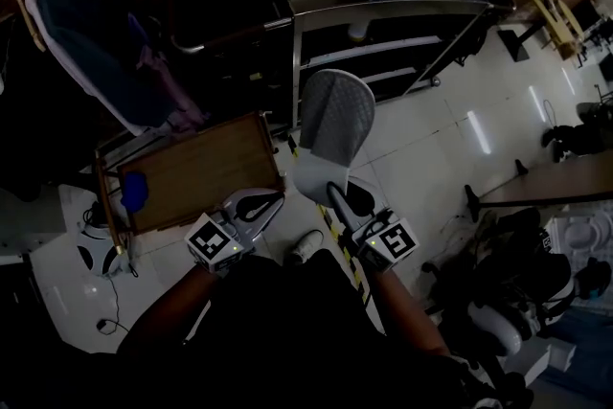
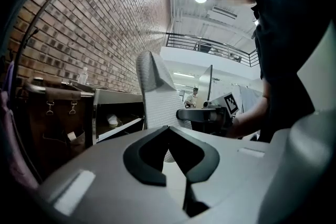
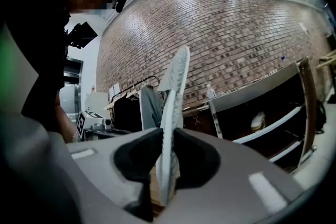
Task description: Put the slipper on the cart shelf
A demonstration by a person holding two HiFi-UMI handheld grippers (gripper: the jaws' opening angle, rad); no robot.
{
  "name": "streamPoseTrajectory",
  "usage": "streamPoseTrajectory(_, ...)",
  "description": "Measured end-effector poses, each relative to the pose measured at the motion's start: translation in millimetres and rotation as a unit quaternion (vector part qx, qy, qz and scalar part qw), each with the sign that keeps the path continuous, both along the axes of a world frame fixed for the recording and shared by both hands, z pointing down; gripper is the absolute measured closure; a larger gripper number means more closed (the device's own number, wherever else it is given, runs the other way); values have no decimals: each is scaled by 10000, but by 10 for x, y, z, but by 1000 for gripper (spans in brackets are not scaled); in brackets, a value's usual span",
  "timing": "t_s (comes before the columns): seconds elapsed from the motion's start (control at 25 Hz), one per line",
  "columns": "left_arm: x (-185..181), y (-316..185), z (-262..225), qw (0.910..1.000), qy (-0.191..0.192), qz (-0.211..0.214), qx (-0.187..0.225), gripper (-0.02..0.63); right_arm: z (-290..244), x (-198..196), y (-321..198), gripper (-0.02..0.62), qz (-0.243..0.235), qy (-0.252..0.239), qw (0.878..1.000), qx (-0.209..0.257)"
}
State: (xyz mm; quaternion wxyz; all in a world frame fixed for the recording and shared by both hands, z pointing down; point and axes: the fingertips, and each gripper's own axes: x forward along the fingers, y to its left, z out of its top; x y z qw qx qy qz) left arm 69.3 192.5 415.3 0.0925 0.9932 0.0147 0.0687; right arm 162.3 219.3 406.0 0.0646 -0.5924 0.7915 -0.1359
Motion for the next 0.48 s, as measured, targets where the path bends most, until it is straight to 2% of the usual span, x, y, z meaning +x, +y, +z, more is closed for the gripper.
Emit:
streamPoseTrajectory(0.16, 274, 75, -18, 10000, -25, 32, -37, 603, 54, 215, 99, 528, -42, -58, 10000, -44)
streamPoseTrajectory(0.48, 423, -135, 152, 9999, -82, 91, -81, 603, 226, 352, -69, 528, 8, -183, 9996, -218)
